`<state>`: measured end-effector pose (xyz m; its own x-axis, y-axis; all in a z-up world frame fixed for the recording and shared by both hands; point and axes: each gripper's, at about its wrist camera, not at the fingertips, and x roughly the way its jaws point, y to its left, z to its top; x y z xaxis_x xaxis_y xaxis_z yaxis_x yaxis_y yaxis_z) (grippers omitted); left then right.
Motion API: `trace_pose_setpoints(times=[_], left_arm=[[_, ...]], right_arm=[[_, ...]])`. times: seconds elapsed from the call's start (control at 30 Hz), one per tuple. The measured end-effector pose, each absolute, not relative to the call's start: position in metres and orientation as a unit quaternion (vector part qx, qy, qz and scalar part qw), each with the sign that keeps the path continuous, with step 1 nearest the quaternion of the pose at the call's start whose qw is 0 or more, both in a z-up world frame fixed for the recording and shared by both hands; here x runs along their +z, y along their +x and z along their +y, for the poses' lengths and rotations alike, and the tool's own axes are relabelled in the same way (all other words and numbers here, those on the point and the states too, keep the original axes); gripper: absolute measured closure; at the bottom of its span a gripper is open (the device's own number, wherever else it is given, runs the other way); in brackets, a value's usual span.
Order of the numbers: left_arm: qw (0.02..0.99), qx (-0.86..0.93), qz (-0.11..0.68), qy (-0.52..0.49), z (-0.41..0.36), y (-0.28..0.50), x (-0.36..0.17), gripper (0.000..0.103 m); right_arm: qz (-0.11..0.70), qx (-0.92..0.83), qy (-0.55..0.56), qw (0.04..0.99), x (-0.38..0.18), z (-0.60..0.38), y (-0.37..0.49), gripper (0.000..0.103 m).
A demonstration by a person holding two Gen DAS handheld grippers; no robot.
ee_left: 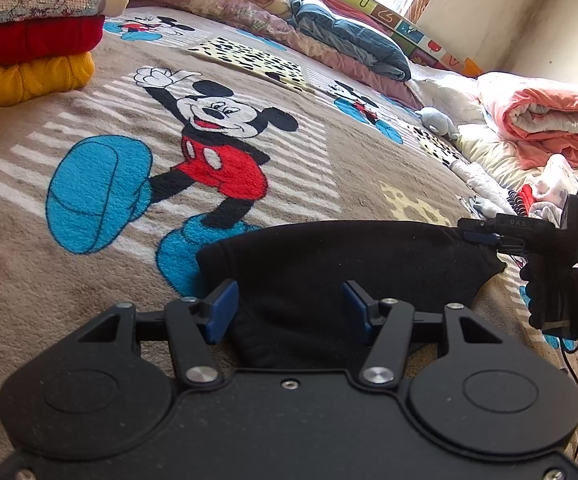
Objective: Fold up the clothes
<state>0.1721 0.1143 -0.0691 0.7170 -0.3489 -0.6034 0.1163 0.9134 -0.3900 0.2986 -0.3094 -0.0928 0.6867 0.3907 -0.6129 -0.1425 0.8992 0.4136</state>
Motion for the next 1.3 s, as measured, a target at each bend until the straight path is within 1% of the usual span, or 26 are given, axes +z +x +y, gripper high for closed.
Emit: trace_pose_setpoints(times=[0.07, 0.17, 0.27, 0.37, 0.4, 0.47, 0.53, 0.57, 0.6, 0.7, 0.77, 0.87, 0.9, 1.03, 1.17, 1.23, 1.27, 1.3], left_arm=[[0.912, -0.127, 0.354, -0.163, 0.114, 0.172, -0.069, 0.046], [0.912, -0.127, 0.354, -0.164, 0.114, 0.172, -0.069, 0.046], [0.912, -0.127, 0.354, -0.163, 0.114, 0.172, -0.069, 0.046], [0.913, -0.126, 0.354, -0.161, 0.113, 0.172, -0.069, 0.045], [0.912, -0.127, 0.354, -0.162, 0.114, 0.172, -0.07, 0.045], [0.912, -0.126, 0.354, -0.165, 0.114, 0.172, -0.07, 0.045], [0.912, -0.126, 0.354, -0.166, 0.114, 0.172, -0.069, 0.045], [0.912, -0.127, 0.354, -0.166, 0.114, 0.171, -0.069, 0.045], [0.911, -0.127, 0.354, -0.167, 0.114, 0.171, -0.069, 0.045], [0.91, -0.128, 0.354, -0.173, 0.116, 0.171, -0.069, 0.045], [0.91, -0.128, 0.354, -0.173, 0.115, 0.171, -0.069, 0.045], [0.91, -0.127, 0.354, -0.173, 0.115, 0.171, -0.068, 0.045], [0.91, -0.127, 0.354, -0.173, 0.115, 0.171, -0.068, 0.045], [0.911, -0.125, 0.354, -0.169, 0.113, 0.17, -0.069, 0.045], [0.911, -0.124, 0.355, -0.168, 0.113, 0.171, -0.069, 0.045], [0.911, -0.124, 0.355, -0.168, 0.113, 0.171, -0.069, 0.045], [0.911, -0.125, 0.355, -0.168, 0.113, 0.171, -0.069, 0.045], [0.911, -0.125, 0.355, -0.168, 0.114, 0.172, -0.069, 0.045]], right_arm=[[0.348, 0.092, 0.166, 0.918, -0.089, -0.332, 0.301, 0.051], [0.331, 0.044, 0.192, 0.923, -0.085, -0.361, 0.299, 0.049], [0.314, 0.079, 0.202, 0.924, -0.075, -0.359, 0.287, 0.049], [0.346, 0.169, 0.177, 0.906, -0.075, -0.321, 0.278, 0.049], [0.356, 0.197, 0.169, 0.898, -0.075, -0.308, 0.275, 0.05], [0.379, 0.22, 0.164, 0.884, -0.084, -0.291, 0.271, 0.049], [0.399, 0.205, 0.146, 0.882, -0.092, -0.286, 0.267, 0.049], [0.394, 0.194, 0.163, 0.884, -0.094, -0.294, 0.266, 0.054], [0.39, 0.173, 0.191, 0.884, -0.096, -0.306, 0.267, 0.054], [0.37, 0.072, 0.206, 0.903, -0.096, -0.348, 0.256, 0.051], [0.355, 0.034, 0.26, 0.897, -0.094, -0.376, 0.246, 0.046], [0.319, 0.023, 0.306, 0.897, -0.082, -0.395, 0.232, 0.046], [0.312, 0.032, 0.302, 0.9, -0.077, -0.39, 0.232, 0.046], [0.324, 0.1, 0.28, 0.898, -0.072, -0.351, 0.245, 0.046], [0.367, 0.162, 0.316, 0.86, -0.085, -0.315, 0.27, 0.045], [0.382, 0.17, 0.305, 0.856, -0.087, -0.302, 0.275, 0.044], [0.398, 0.139, 0.272, 0.865, -0.087, -0.298, 0.276, 0.045], [0.401, 0.114, 0.255, 0.873, -0.087, -0.299, 0.275, 0.057]])
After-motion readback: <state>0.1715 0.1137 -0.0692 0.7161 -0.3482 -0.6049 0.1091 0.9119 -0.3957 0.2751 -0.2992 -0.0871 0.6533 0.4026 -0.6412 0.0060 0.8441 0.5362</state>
